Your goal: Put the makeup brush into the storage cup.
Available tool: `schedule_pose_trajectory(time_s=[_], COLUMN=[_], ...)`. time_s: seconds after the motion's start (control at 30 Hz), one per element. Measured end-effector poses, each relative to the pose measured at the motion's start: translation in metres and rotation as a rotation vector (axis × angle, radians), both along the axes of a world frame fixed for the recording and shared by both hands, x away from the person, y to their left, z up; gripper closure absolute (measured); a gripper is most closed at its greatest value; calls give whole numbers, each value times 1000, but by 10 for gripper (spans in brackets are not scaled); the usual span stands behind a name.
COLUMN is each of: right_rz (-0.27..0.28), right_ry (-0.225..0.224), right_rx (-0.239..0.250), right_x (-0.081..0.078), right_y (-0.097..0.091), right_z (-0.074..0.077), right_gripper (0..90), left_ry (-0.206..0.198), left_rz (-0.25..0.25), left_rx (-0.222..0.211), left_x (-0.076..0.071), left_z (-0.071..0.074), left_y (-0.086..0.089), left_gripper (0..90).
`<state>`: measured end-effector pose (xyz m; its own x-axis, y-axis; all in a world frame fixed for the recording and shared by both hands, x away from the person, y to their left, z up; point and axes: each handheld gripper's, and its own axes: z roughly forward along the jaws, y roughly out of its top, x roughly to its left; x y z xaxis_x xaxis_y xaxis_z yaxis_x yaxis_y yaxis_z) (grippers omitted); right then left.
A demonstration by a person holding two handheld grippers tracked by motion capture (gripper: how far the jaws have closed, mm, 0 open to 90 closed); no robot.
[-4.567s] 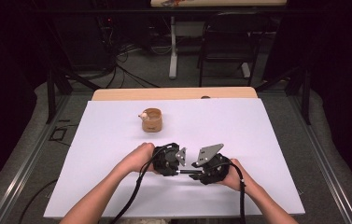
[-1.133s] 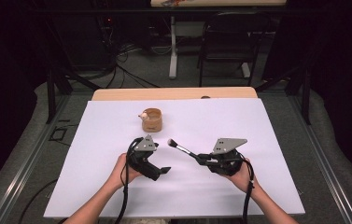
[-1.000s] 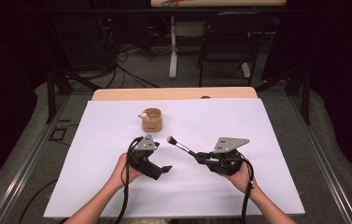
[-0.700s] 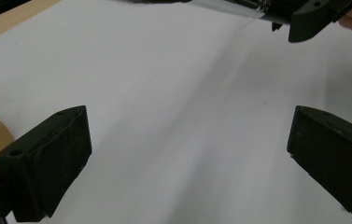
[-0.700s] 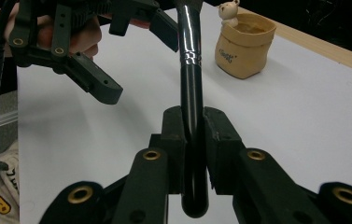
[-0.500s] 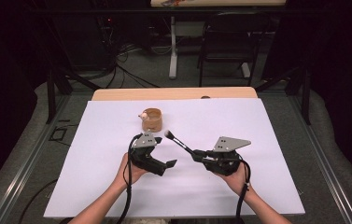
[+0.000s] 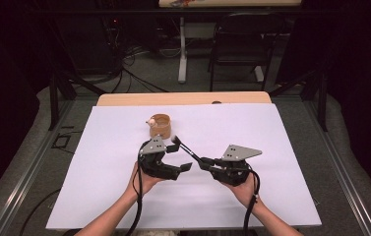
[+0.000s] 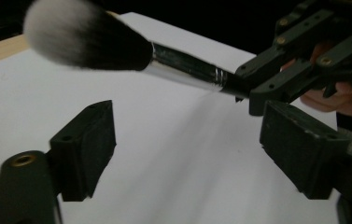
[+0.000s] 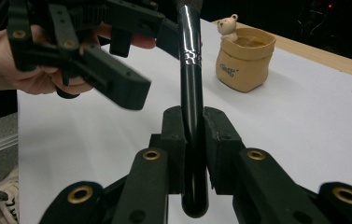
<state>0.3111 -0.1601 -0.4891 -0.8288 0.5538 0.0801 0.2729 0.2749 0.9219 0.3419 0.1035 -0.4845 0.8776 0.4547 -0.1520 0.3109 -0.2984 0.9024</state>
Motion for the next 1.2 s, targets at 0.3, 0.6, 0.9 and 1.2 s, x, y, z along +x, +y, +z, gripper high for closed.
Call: schedule_pose_trajectory(time_s=[0.3, 0.6, 0.9, 1.2], right_rz=[11, 21, 18, 26], right_ry=[-12, -3, 12, 27], right_rx=[-11, -24, -32, -61], right_x=[-2, -2, -1, 0], right_y=[6, 10, 11, 16], right_z=[-3, -8, -11, -16], right_gripper=[791, 791, 792, 793], left_ry=[-6, 29, 50, 83], left_rz=[14, 16, 0, -24], left_rx=[-71, -127, -163, -197], left_x=[-1, 2, 2, 4], left_z=[1, -2, -4, -6], left_y=[4, 7, 8, 9], left_gripper=[375, 509, 602, 660])
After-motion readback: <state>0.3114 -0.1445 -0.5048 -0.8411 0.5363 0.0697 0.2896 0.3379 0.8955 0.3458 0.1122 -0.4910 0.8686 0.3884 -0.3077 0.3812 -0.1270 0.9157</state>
